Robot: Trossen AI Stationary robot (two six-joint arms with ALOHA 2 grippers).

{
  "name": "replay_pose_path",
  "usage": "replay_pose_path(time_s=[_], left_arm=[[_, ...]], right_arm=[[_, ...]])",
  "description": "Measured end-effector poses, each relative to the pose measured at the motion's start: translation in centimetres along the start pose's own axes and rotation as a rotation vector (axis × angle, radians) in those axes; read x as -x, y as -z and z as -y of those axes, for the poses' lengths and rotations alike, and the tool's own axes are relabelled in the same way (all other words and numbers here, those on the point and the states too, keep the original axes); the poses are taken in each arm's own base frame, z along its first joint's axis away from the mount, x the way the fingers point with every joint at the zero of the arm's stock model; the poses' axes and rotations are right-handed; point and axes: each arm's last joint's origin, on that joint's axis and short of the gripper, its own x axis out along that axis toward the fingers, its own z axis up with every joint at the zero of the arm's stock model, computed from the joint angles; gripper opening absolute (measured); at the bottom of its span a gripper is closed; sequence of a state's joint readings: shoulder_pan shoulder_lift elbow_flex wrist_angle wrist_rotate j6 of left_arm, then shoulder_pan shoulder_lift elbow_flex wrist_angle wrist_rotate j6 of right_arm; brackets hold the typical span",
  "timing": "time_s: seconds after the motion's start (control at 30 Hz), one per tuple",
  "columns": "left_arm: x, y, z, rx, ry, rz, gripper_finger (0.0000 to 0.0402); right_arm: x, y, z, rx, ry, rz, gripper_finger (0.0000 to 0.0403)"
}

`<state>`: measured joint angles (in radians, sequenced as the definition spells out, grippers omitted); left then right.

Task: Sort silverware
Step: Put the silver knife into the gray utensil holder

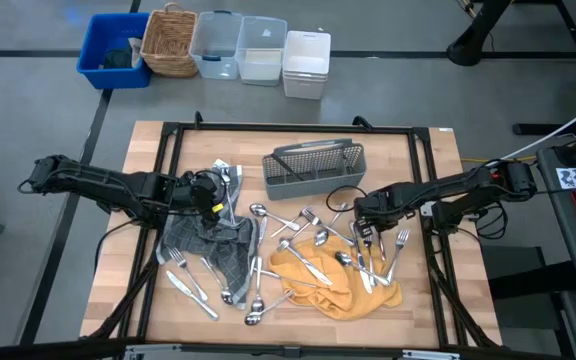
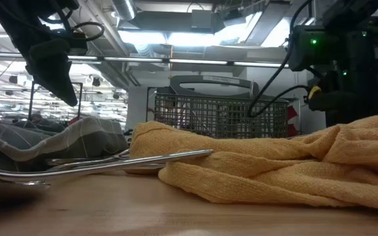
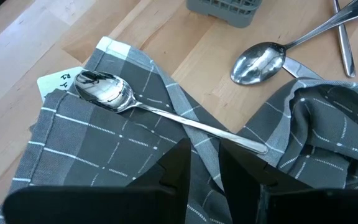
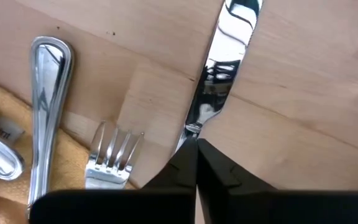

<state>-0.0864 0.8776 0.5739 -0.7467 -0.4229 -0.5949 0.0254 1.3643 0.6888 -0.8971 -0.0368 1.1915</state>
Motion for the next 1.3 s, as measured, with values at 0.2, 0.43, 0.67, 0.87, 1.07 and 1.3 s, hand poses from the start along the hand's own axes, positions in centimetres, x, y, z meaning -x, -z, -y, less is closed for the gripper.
replay_pose_path(time_s=[0.2, 0.43, 0.67, 0.87, 1.07, 1.3], left_arm=[[0.0, 0.0, 0.0, 0.0, 0.0, 0.0, 0.0074], [0.0, 0.0, 0.0, 0.0, 0.0, 0.0, 0.0074], [0.0, 0.0, 0.0, 0.0, 0.0, 0.0, 0.0074], [0.0, 0.0, 0.0, 0.0, 0.0, 0.0, 0.0074], [0.0, 0.0, 0.0, 0.0, 0.0, 0.0, 0.0074], [0.0, 0.0, 0.0, 0.0, 0.0, -0.001, 0.0074]], right_arm=[[0.0, 0.0, -0.1, 0.0, -0.008, -0.006, 0.0019], [0.0, 0.0, -0.1, 0.001, -0.007, 0.005, 0.0043], [-0.4, -0.2, -0.2, -0.009, 0.02, 0.013, 0.0104], [-1.2, -0.4, -0.5, -0.01, 0.069, 0.047, 0.0116], [-1.7, -0.7, -0.9, -0.009, 0.051, 0.055, 0.0108], [-1.9, -0.6, -1.0, -0.013, 0.057, 0.017, 0.0106]])
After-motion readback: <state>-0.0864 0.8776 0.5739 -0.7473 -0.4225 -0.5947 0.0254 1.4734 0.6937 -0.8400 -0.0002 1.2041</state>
